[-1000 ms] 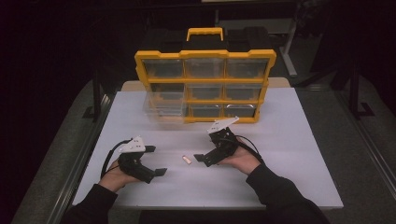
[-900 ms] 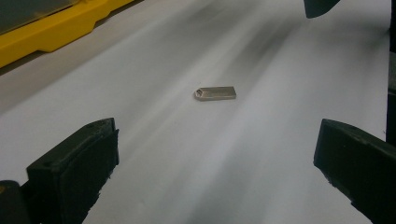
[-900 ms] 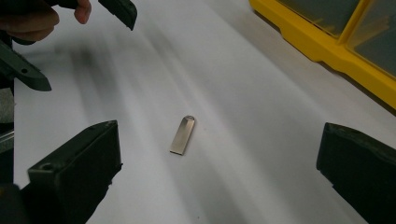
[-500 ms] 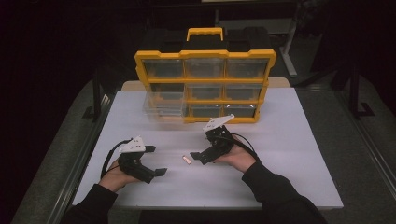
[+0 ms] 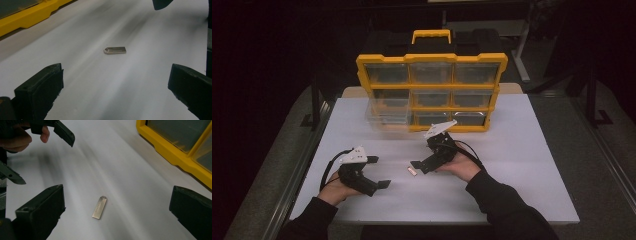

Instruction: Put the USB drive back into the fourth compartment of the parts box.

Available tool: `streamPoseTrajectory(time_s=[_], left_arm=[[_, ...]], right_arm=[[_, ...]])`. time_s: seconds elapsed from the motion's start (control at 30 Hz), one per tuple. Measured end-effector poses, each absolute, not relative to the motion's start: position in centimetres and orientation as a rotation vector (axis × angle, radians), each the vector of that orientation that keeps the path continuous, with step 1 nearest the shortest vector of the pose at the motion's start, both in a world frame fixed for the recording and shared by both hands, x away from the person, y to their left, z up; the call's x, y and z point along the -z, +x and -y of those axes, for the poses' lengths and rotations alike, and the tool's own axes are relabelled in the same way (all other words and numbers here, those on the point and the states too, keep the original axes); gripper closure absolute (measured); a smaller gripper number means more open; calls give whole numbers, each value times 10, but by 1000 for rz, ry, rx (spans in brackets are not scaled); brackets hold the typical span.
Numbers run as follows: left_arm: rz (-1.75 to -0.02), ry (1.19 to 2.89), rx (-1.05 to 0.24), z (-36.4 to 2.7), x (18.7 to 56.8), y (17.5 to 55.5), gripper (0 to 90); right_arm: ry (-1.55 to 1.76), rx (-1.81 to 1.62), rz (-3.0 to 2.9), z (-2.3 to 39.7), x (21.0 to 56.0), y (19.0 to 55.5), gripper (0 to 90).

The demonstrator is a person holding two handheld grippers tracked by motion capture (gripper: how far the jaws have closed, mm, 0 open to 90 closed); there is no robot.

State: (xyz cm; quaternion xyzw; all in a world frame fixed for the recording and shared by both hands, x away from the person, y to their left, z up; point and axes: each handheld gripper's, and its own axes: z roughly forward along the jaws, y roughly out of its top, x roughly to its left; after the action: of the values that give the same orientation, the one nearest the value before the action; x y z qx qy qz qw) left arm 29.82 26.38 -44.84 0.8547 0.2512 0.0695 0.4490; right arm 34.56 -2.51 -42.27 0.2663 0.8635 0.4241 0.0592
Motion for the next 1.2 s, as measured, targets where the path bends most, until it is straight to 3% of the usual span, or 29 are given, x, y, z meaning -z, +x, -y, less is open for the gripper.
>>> streamPoseTrajectory(time_s=[0.8, 1.2], left_arm=[[-619, 2116, -169, -263, 449, 298, 0], [-620, 2114, -172, -263, 449, 298, 0]], right_arm=[[794, -1274, -2620, 6, 422, 354, 0], [798, -1223, -2640, 3, 426, 352, 106]])
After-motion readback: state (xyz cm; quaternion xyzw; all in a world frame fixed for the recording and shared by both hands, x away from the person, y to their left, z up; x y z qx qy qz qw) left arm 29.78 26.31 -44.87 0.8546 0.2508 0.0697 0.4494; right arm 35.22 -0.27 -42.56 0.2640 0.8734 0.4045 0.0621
